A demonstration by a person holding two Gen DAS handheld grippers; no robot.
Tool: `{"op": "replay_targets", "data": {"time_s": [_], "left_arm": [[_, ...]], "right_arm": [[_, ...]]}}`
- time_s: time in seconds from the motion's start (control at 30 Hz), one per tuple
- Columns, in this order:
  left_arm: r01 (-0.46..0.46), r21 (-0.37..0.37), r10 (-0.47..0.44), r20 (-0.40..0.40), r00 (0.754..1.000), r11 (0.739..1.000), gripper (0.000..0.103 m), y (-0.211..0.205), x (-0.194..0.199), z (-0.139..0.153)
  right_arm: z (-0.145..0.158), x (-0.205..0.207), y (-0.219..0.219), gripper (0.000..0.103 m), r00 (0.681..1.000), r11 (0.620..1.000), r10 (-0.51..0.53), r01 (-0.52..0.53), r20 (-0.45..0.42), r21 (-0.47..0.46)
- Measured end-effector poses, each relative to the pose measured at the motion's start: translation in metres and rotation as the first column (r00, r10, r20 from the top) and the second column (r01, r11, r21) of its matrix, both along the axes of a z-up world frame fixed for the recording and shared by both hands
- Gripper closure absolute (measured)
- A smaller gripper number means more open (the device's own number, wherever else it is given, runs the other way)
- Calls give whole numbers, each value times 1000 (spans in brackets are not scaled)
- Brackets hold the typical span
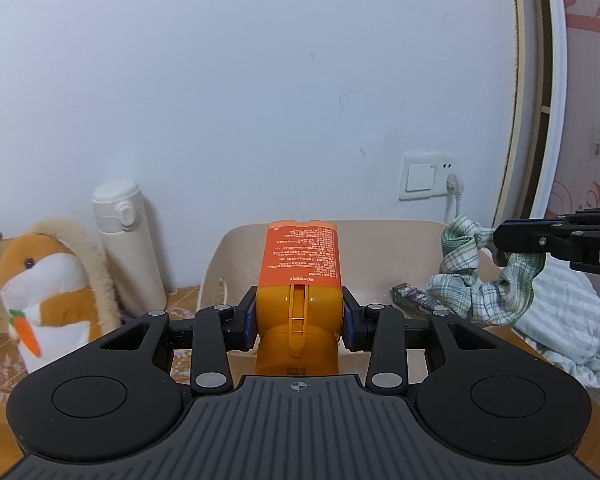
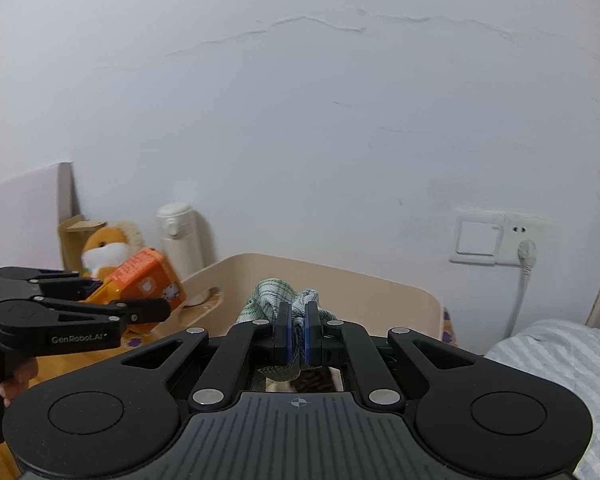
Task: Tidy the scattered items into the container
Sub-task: 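Carry the orange bottle and plaid scrunchie over the basket with both tools, then open both tools to drop the bottle and scrunchie into the basket, then withdraw both tools from the basket toward the remaining packets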
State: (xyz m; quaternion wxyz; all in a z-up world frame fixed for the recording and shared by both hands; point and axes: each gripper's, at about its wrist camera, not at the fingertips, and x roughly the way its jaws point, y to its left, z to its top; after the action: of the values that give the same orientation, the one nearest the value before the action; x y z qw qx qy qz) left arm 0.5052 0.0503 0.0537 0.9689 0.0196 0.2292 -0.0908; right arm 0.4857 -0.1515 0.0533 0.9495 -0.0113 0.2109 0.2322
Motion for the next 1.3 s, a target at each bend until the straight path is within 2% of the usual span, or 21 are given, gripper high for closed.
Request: {"op": "replay_targets", "data": {"time_s": [0.2,0.47,0.8,0.87,0.9,0.93,0.97,1.0,1.03,1.1,1.17,1.27,1.3], "left_arm": [[-9,11,9,-56,998,1000,64,-11,22,-16],[-2,45,5,-68,998,999,64,-28,34,-25],[-18,51,23,-100,995,999,63,-33,45,-34],[-22,42,26,-104,994,999,60,-32,45,-34],[-21,35,24,-103,994,999,54,-31,44,-33],[-17,29,20,-100,995,999,44,-31,43,-33],[-13,26,15,-94,995,1000,39,-30,41,-31],[-11,26,13,-84,996,1000,31,-30,38,-30],[-9,30,12,-76,997,1000,29,-30,35,-29],[-4,43,7,-69,998,999,28,-30,30,-27],[-7,50,11,-64,998,999,27,-29,25,-27],[-25,39,27,-61,998,999,25,-24,19,-27],[-31,32,33,-62,998,999,24,-22,17,-27]], "right_arm": [[-23,22,-11,99,998,999,-44,44,-54,-5],[-54,41,-25,98,987,996,-90,89,-135,-13],[-67,41,-33,98,982,996,-92,89,-164,-24],[-68,40,-33,95,982,996,-85,81,-166,-30],[-67,39,-33,94,983,997,-80,76,-165,-33],[-67,38,-32,91,984,997,-74,69,-160,-36],[-67,36,-32,88,986,997,-73,68,-150,-39],[-67,34,-31,76,987,997,-75,70,-140,-43],[-66,31,-31,70,988,997,-74,69,-132,-44],[-64,26,-30,62,991,997,-67,62,-118,-42],[-62,21,-29,47,993,997,-65,60,-97,-48],[-57,11,-27,35,996,996,-68,64,-60,-58],[-55,8,-27,34,996,996,-67,64,-51,-58]]}}
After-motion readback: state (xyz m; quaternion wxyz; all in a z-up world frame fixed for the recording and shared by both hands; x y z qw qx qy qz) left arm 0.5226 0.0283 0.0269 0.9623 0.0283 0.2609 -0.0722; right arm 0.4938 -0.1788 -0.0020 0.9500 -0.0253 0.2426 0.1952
